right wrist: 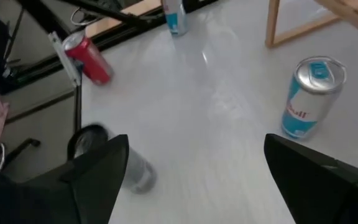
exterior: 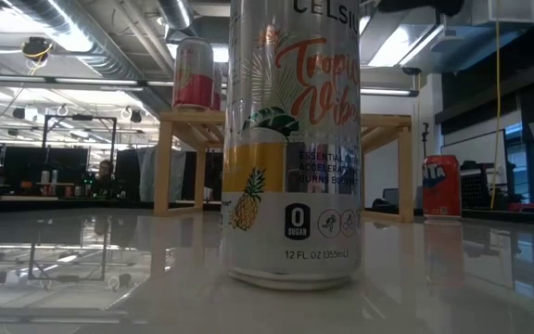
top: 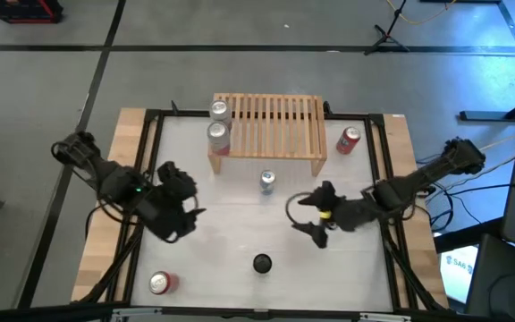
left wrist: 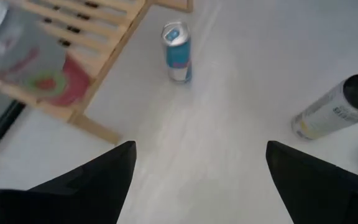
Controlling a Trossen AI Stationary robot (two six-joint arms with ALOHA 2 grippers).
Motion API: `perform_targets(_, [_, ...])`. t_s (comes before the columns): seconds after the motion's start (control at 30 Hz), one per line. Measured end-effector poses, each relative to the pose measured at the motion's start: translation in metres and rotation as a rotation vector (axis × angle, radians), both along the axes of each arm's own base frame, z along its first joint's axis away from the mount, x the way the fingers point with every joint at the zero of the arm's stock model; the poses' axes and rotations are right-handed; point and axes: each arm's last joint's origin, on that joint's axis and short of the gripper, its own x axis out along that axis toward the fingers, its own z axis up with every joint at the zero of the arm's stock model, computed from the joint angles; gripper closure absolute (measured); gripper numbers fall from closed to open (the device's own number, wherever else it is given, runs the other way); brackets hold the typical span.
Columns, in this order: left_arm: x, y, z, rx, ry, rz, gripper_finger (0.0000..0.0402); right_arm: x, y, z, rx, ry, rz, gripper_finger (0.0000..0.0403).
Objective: Place canned beverage on shelf
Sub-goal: Put the right blue soda can on the shelf
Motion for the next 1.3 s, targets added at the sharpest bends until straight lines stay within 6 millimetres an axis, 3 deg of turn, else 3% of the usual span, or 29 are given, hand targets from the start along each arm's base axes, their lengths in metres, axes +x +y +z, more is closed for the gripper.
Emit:
perform_targets(0.2, [-0.03,0.008,-0.023,-0.109,-0.119,0.013,0.0052,0.022,-0.02,-0.004,0.023,-0.027,-0.075,0.004])
perform_targets(0.4, [-0.03,0.007,-0.051,-0.195,-0.237,-0.076,0.0052,0.044,-0.036,-0.014,-0.024,-0.04,-0.112,0.004])
perform_targets(0.67, [-0.023,0.007,-0.08,-0.178,-0.205,-0.078,0.0053,0.066,-0.051,-0.046,-0.136,0.087,-0.168,0.004])
perform_targets(1.3, [-0.023,0.008,-0.081,-0.141,-0.215,-0.06,0.0053,0.077,-0.055,-0.062,-0.248,0.1,-0.299,0.004])
